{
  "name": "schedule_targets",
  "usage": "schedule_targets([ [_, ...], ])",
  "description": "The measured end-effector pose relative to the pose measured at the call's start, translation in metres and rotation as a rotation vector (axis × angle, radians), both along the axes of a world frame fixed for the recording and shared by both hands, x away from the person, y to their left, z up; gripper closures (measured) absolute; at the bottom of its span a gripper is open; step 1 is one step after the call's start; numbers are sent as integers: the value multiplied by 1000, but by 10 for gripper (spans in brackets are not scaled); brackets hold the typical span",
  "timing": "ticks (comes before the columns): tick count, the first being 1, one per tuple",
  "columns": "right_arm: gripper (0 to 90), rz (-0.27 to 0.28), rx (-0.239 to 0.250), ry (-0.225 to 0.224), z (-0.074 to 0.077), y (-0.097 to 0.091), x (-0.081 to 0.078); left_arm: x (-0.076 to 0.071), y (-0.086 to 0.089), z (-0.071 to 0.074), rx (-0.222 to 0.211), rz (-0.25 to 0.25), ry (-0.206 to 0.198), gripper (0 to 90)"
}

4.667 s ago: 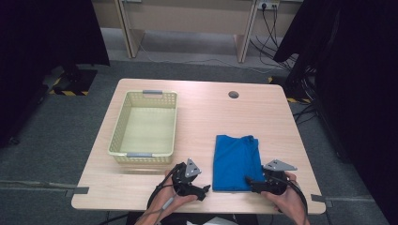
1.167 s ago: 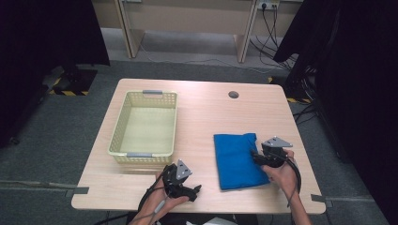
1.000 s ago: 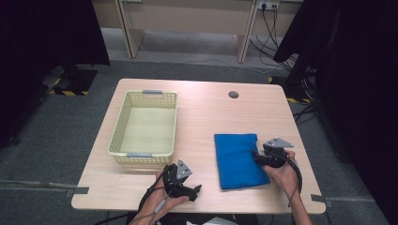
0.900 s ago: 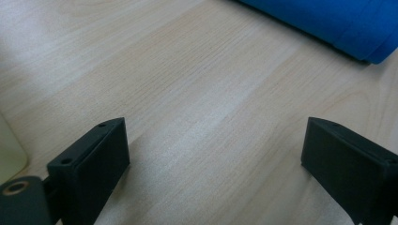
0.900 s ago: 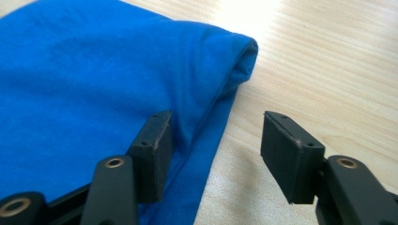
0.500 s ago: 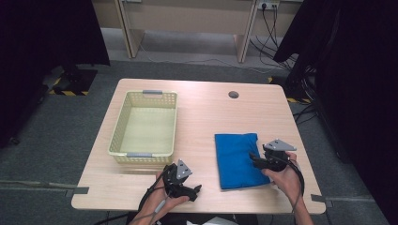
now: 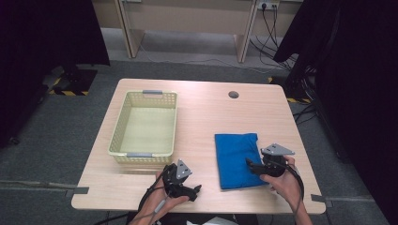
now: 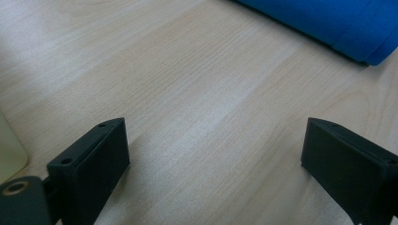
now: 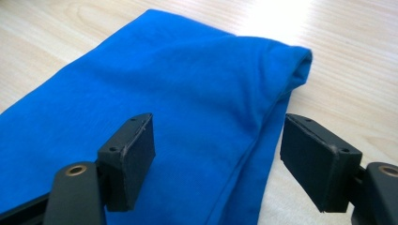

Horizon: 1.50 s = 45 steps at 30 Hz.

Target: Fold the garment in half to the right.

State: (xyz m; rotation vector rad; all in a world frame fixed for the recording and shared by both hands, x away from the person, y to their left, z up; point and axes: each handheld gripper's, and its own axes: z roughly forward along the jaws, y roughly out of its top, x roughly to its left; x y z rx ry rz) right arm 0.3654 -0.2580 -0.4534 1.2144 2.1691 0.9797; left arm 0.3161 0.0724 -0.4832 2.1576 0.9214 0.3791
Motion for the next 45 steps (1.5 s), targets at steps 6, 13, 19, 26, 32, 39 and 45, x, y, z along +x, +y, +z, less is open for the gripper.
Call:
schedule_targets([
  [6, 255, 14, -3, 1, 0, 1, -6, -1, 2, 0, 1, -7, 0, 71],
  [13, 222, 31, 9, 2, 1, 1, -14, -3, 7, 0, -7, 4, 5, 70],
  [19, 174, 47, 19, 1, -5, -3, -24, -7, 14, 0, -11, 27, 11, 56],
  [26, 132, 7, 48, 3, -8, -14, -30, -13, 23, -1, -2, 33, 2, 46],
  [32, 132, 8, 63, 5, -10, -18, -38, -20, 38, -3, -8, 56, -10, 42],
  [39, 134, 12, 61, 2, -11, -20, -47, -28, 47, -4, -16, 73, -22, 38],
  [45, 134, 15, 67, 7, -13, -22, -56, -31, 47, -4, -15, 66, -21, 27],
])
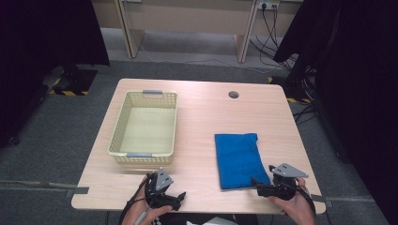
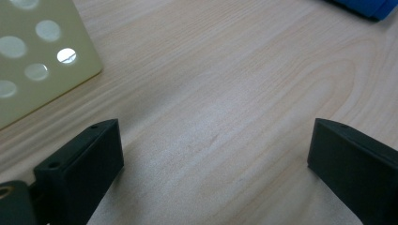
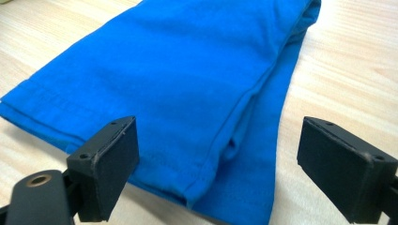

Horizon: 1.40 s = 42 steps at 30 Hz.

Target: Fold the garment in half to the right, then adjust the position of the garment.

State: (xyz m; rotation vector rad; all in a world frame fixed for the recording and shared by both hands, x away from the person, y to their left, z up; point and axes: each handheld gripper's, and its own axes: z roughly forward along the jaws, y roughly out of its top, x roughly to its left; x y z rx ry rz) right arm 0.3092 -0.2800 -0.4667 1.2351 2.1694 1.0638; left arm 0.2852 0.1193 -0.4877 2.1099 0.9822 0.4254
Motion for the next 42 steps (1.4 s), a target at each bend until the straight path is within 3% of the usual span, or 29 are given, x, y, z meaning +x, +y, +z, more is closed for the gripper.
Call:
schedule_targets([
  [30, 86, 14, 11, 22, -11, -5, -34, -3, 1, -2, -8, -7, -12, 0],
  [42, 85, 11, 22, 7, -6, -5, -33, -3, 1, -2, -9, -3, -12, 0],
])
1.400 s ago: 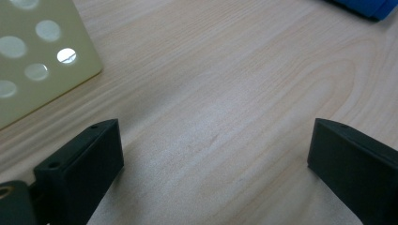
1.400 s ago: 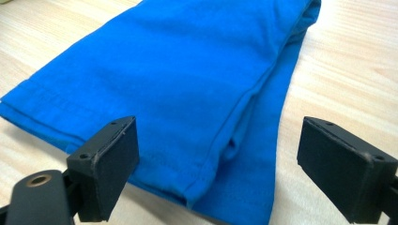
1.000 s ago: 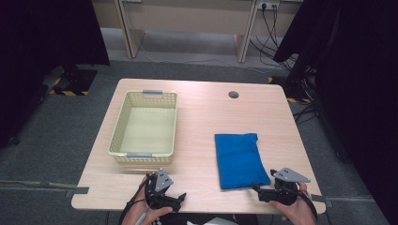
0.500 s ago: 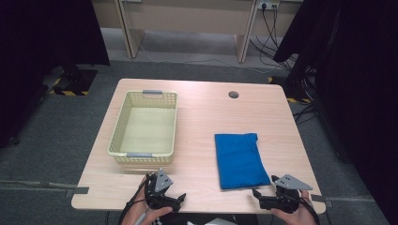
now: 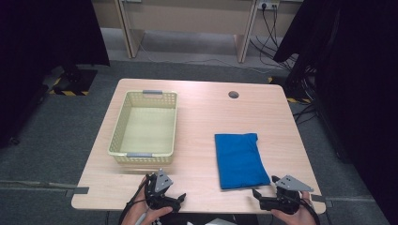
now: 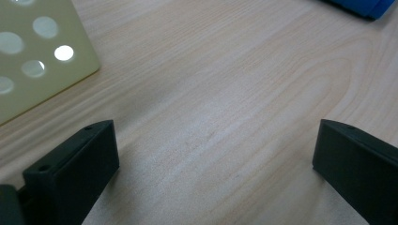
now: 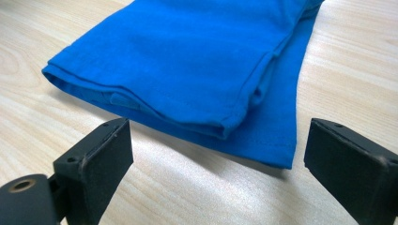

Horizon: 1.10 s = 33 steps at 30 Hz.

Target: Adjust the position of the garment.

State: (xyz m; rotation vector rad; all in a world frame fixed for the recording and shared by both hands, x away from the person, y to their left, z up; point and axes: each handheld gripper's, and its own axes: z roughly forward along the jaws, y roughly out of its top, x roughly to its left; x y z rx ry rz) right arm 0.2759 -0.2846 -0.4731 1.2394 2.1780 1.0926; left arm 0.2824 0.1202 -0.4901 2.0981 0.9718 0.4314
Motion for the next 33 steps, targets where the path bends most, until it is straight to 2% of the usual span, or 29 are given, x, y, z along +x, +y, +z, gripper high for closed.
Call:
schedule_targets([
  [11, 85, 11, 12, -15, 6, 5, 11, 0, 0, 0, 0, 1, 0, 0],
  [22, 89, 36, -8, -24, 13, 24, 37, 0, 1, -1, -6, 0, -5, 0],
  [33, 95, 65, -22, -4, 17, 41, 61, 0, 1, -1, -10, 1, -9, 0],
])
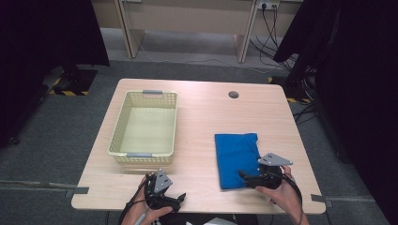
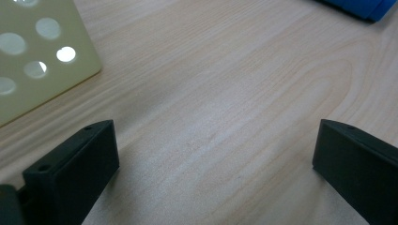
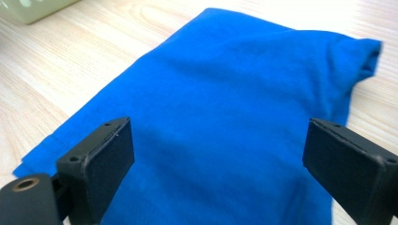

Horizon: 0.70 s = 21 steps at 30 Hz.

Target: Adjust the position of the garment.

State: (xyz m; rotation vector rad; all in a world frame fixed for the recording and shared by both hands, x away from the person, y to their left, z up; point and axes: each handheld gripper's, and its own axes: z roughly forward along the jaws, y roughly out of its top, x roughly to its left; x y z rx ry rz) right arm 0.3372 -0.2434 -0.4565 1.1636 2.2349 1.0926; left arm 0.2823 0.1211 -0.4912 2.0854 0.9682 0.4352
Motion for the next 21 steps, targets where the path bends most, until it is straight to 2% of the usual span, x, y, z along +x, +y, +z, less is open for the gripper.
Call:
schedule_targets([
  [9, 98, 15, -43, 38, -8, 11, 11, 0, 0, 0, -1, 0, -1, 0],
  [16, 98, 3, -64, 96, -16, 14, 19, 0, 0, 0, -2, 0, -2, 0],
  [21, 95, -1, -81, 103, -16, 21, 23, 0, 0, 0, -3, 1, -4, 0],
])
